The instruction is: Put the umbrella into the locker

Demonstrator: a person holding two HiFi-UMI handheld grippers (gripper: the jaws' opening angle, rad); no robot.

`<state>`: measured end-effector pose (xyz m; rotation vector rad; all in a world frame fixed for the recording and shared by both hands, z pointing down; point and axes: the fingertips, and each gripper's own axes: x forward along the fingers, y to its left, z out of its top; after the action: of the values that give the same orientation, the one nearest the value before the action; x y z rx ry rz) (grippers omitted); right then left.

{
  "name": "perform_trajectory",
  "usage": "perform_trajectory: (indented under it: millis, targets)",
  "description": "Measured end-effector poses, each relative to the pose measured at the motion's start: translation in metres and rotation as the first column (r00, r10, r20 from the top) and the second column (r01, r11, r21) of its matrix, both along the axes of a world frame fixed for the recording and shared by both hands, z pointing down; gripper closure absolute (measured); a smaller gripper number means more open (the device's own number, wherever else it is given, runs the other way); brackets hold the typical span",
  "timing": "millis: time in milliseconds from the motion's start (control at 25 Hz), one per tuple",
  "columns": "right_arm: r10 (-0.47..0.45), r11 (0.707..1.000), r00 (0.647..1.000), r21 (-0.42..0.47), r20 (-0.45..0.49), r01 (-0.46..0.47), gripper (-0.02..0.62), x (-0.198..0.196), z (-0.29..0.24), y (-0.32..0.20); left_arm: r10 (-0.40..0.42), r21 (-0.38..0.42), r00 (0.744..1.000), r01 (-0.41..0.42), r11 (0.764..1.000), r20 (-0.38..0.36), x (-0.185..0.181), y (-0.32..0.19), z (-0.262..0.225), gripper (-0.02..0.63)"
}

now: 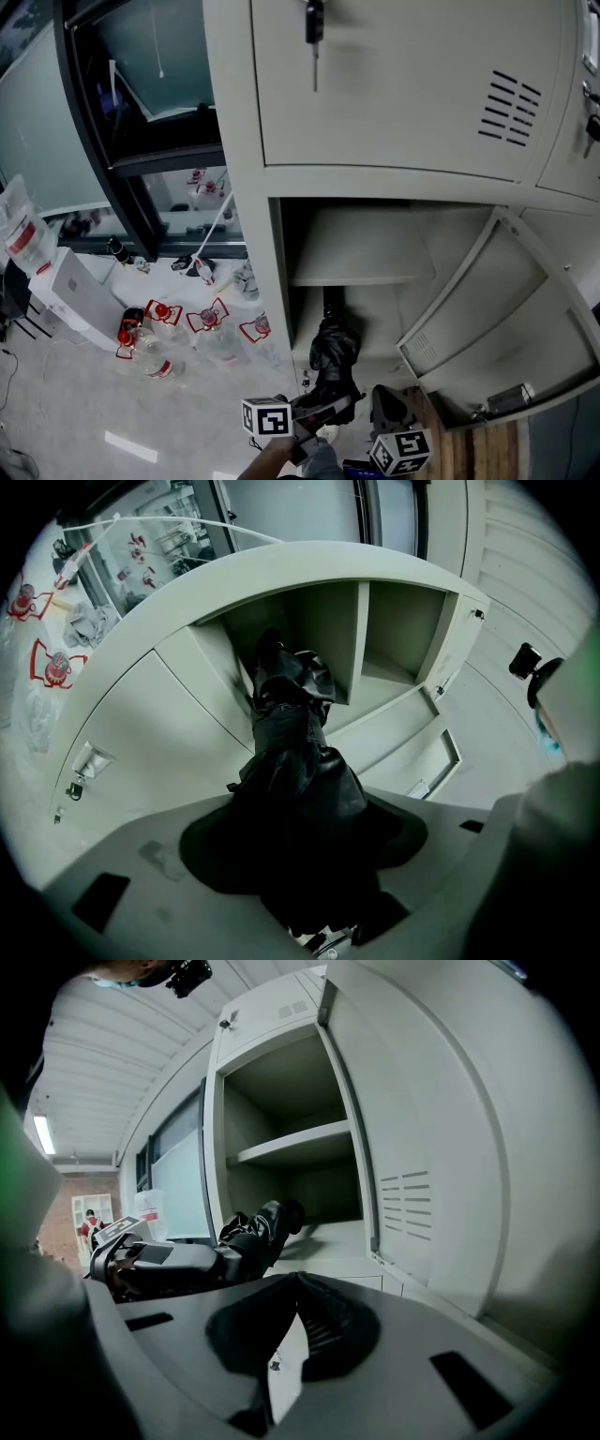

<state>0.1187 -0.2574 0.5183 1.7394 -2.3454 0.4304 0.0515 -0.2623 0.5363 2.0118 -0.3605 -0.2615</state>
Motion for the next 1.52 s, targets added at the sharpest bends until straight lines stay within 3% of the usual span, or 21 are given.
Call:
perform_trajectory:
  millis: [880, 1120, 1520]
  targets:
    - [-0.005, 1.0, 1.0, -0.023, 0.005, 0.006, 0.595, 0.002, 0.007, -0.038, -0.027, -0.064, 0.999, 0.024, 0.998, -0.045, 0.007, -0.059, -0.001, 0.328]
    - [-0.004, 1.0, 1.0, -0.021, 0.006, 0.005, 0.595, 0.005, 0.007, -0.045, -0.041, -0.191, 0.989, 0.013, 0.981, -0.139, 0.013, -0.075, -0.005, 0.323]
    - [-0.021, 1.0, 1.0, -0.018, 0.01, 0.021, 0.594, 0.0, 0.004, -0.039, -0.094, -0.256, 0.977, 0.043, 0.966, -0.193, 0.009, -0.079, 0.002, 0.261]
